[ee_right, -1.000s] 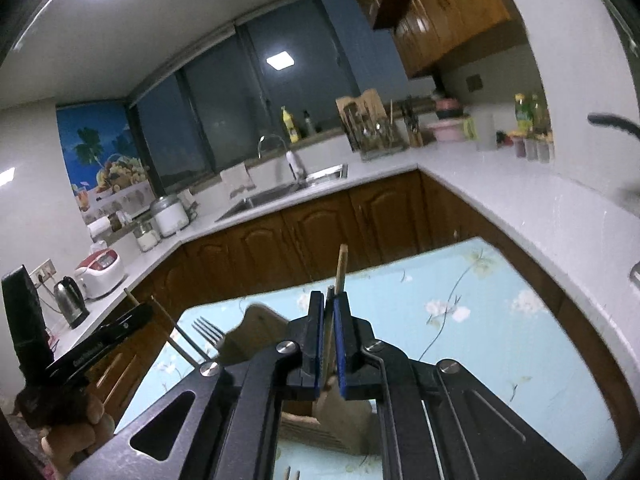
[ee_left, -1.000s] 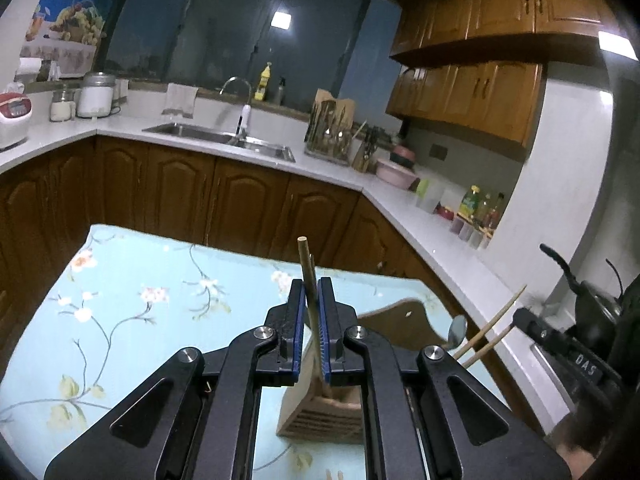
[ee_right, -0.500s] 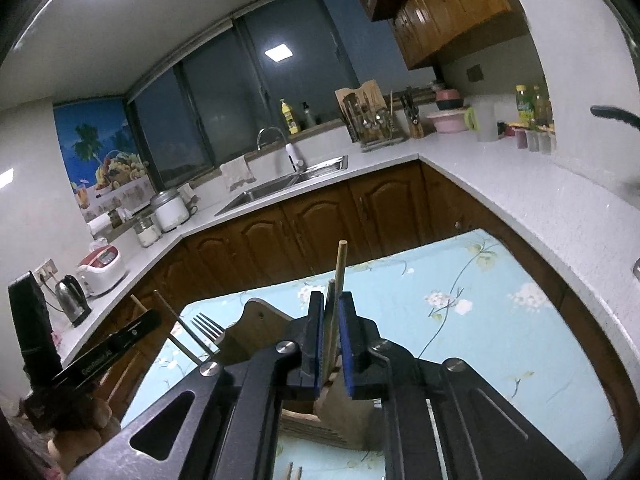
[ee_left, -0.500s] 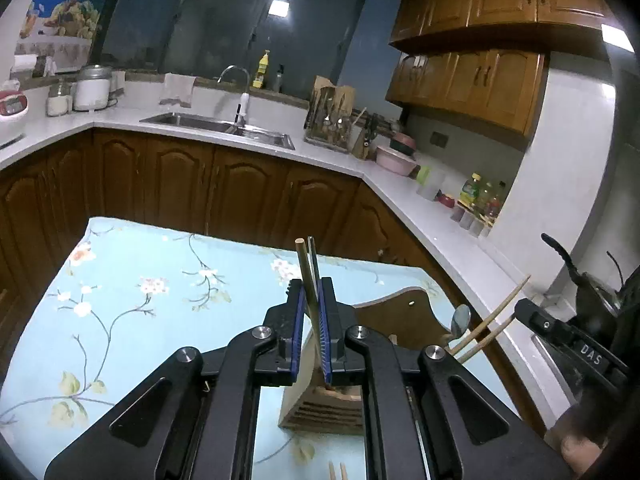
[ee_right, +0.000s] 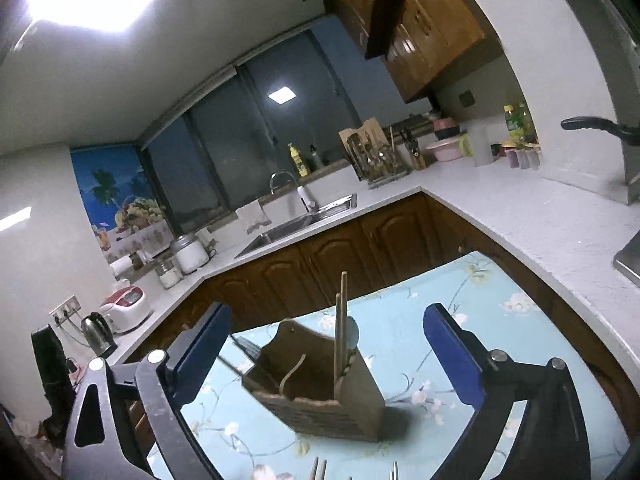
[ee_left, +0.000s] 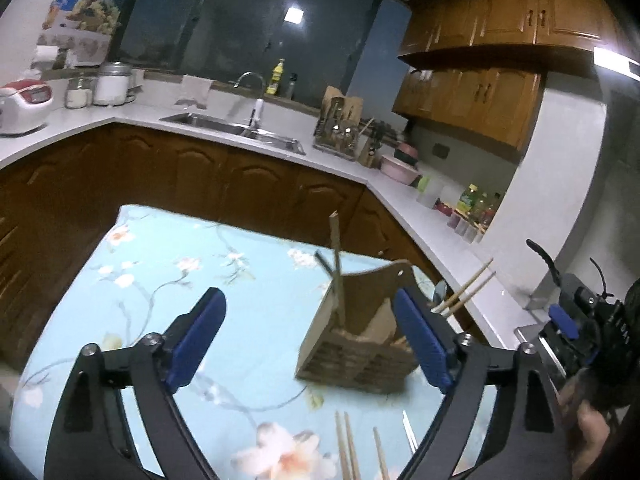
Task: Organize utensils
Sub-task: 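Move both tools back over the loose chopsticks on the tablecloth, then grasp a metal chopstick with the left tool while the right tool grasps a wooden chopstick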
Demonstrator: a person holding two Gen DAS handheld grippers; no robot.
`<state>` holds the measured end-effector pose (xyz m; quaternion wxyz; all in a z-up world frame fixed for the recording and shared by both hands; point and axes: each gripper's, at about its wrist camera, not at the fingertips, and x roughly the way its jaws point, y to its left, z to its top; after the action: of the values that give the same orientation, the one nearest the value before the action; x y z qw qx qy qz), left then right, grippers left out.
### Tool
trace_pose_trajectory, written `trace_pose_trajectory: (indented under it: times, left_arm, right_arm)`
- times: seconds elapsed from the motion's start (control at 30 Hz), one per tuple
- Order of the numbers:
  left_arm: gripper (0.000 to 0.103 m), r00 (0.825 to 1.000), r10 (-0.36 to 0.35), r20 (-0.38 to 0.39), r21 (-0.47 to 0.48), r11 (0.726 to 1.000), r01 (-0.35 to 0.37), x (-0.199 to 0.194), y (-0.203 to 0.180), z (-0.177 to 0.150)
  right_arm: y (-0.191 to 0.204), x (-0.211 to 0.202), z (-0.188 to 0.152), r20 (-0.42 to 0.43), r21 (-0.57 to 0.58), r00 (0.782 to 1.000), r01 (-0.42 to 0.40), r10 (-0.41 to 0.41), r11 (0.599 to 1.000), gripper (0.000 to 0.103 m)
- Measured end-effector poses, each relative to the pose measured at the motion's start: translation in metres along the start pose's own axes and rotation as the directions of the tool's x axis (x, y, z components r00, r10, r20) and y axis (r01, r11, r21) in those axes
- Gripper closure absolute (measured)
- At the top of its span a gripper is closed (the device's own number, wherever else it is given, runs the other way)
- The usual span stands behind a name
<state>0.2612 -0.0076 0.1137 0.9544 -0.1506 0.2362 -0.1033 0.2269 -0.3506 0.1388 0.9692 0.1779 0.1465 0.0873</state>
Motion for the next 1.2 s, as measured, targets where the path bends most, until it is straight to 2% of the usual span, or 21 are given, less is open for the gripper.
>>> trace_pose_trajectory:
  times: [0.27,0.43,0.63,0.77,1.1,1.2]
  left_arm:
    - [0.012,0.999,0.030,-0.018,-0.037,0.999,-0.030,-0.045,0.022,-0.033]
    - [0.012,0.996,0.054,-0.078,-0.060,0.997,-0.058,-0.059,0.040,-0.066]
    - [0.012,0.986,0.082,-0.146,-0.092,0.991,-0.097,-0.064,0.058,-0.100]
    - [0.012,0.979,0.102,-0.177,-0.080,0.990,-0.118,-0.064,0.062,-0.116]
    - [0.012,0.960,0.121,-0.253,-0.051,0.989,-0.138,-0.057,0.068,-0.137]
    - [0.012,0.955,0.135,-0.266,-0.028,0.989,-0.147,-0.054,0.068,-0.139]
  right_arm:
    - [0.000,-0.026,-0.029,-0.048,-0.028,0.999,0.021,-0.022,0.999,0.003]
    - [-0.015,-0.029,-0.062,-0.128,-0.019,0.990,0.063,-0.065,0.998,0.003]
    - [-0.034,-0.032,-0.099,-0.213,0.026,0.972,0.106,-0.098,0.994,0.003]
    - [-0.040,-0.033,-0.117,-0.261,0.024,0.959,0.122,-0.111,0.992,0.003]
    - [-0.042,-0.025,-0.135,-0.321,-0.026,0.935,0.148,-0.149,0.989,0.004]
    - [-0.040,-0.019,-0.135,-0.333,-0.041,0.930,0.152,-0.157,0.988,0.008]
